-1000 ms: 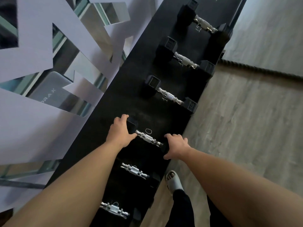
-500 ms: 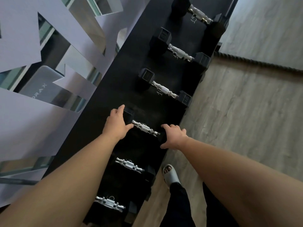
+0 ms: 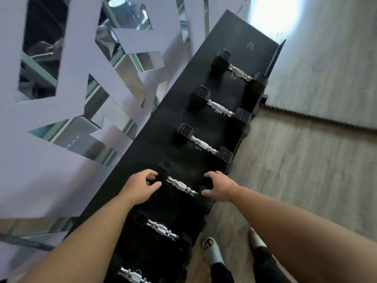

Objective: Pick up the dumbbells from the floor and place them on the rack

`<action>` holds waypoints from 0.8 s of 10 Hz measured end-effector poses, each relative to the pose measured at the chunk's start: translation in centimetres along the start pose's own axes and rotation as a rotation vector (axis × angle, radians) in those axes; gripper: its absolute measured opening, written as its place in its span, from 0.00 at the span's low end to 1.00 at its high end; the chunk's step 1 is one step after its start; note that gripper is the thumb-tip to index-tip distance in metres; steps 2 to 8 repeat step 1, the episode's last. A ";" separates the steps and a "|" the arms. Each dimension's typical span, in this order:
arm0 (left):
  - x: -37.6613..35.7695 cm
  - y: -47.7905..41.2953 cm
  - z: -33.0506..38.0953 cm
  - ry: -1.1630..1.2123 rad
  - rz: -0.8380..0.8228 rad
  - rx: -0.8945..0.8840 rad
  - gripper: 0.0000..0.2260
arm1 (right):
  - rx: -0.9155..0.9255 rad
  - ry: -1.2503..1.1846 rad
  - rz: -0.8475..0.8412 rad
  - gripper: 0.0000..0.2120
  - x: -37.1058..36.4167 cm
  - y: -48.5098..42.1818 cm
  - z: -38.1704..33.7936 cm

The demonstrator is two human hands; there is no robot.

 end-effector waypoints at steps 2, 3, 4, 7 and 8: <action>2.0 2.9 0.9 0.044 0.040 -0.009 0.17 | 0.018 0.014 0.098 0.33 4.4 2.8 -1.1; 2.0 2.9 0.9 0.044 0.040 -0.009 0.17 | 0.018 0.014 0.098 0.33 4.4 2.8 -1.1; 2.0 2.9 0.9 0.044 0.040 -0.009 0.17 | 0.018 0.014 0.098 0.33 4.4 2.8 -1.1; 2.0 2.9 0.9 0.044 0.040 -0.009 0.17 | 0.018 0.014 0.098 0.33 4.4 2.8 -1.1; 2.0 2.9 0.9 0.044 0.040 -0.009 0.17 | 0.018 0.014 0.098 0.33 4.4 2.8 -1.1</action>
Point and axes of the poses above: each hand's wrist, its own y-axis away from the middle knuckle, its own x-axis out of the back of the hand, z = x × y, the point moved 10 cm from there along -y, towards the middle knuckle, and after that the axes turned 4 degrees about -z, right-handed, at the moved point
